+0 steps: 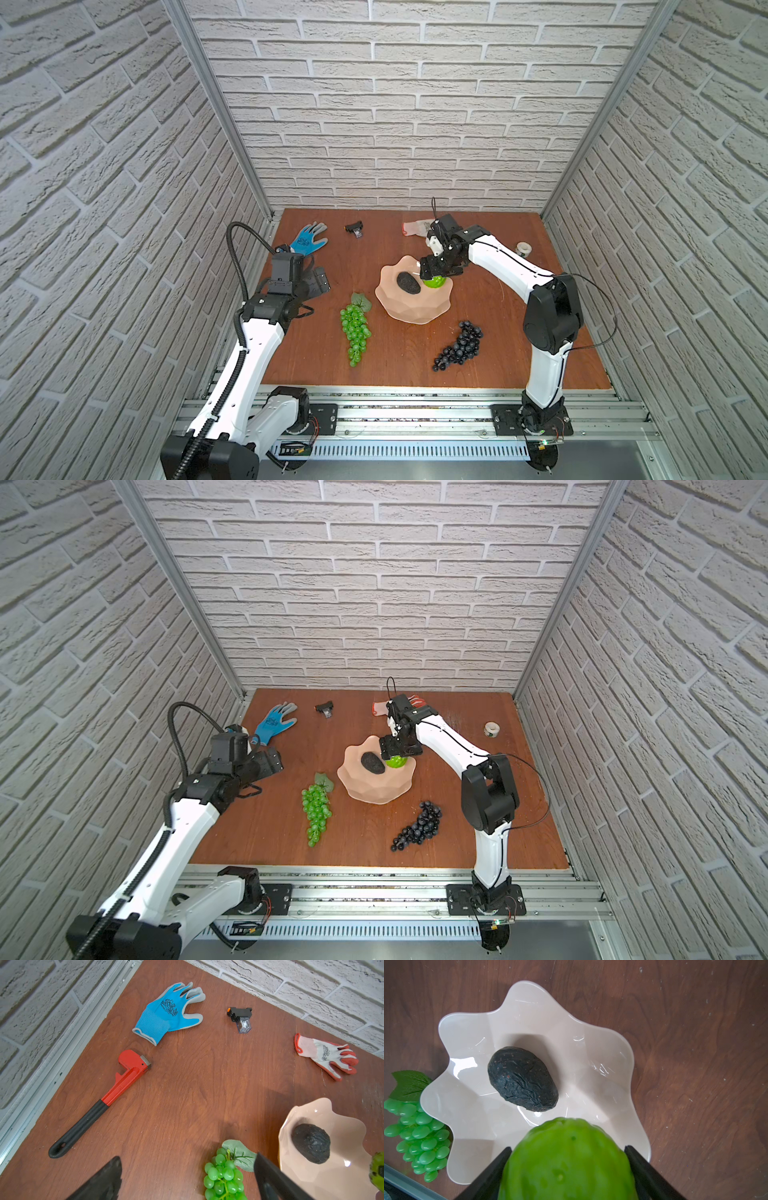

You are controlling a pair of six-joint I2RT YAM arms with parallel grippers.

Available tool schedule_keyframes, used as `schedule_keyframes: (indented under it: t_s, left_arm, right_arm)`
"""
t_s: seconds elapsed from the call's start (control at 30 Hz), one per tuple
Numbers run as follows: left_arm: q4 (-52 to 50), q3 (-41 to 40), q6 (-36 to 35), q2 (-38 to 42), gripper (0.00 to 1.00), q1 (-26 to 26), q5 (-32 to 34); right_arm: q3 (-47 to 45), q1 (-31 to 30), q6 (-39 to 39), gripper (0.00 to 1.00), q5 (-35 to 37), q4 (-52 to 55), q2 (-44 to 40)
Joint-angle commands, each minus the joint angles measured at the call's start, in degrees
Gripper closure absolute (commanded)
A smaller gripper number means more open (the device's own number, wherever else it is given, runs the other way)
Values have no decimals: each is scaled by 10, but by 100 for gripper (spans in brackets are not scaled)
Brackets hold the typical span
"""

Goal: Arrange fruit in a fruit bowl
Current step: Place the fruit in the fruit bowl.

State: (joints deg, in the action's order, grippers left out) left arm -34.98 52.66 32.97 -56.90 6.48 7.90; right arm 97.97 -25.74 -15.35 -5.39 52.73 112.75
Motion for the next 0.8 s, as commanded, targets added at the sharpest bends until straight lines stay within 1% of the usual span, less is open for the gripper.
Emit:
schedule_keyframes:
  t_s: [0.0,0.17,0.47,0.77]
  left_arm:
    - [-8,17,-8,8,2,-3,13]
    - [-12,15,-8,11,2,-3,16]
    - [-11,15,-10,11,2,-4,20]
    - [-10,17,-7,10,2,-4,19]
  right_arm:
    - [22,-14,19,42,13,-2,21]
    - [50,-18,26,42,27,3,53]
    - [64,-23,34,41,60,4,76]
    - [76,-24,36,40,56,2,102]
